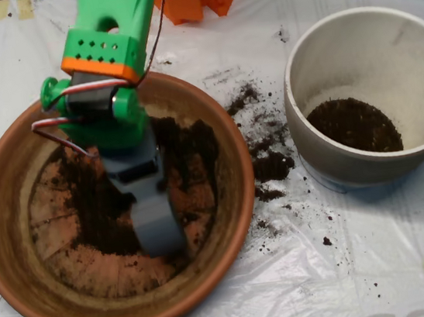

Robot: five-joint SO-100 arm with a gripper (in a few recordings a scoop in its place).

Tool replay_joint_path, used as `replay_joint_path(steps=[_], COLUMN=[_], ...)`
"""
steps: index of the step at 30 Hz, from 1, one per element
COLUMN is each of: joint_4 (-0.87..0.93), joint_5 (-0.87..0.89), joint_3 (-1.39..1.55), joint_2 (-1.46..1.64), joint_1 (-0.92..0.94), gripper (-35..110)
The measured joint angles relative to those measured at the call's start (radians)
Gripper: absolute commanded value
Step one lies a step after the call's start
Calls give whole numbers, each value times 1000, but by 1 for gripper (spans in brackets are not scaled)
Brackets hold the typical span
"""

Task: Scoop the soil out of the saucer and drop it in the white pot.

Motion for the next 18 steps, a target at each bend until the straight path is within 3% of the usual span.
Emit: replay_joint_path(steps=[5,18], joint_4=[51,104], joint_5=[-38,-109], joint_3=[-57,-72], joint_2=[-34,-34], joint_1=[0,37], gripper=[47,45])
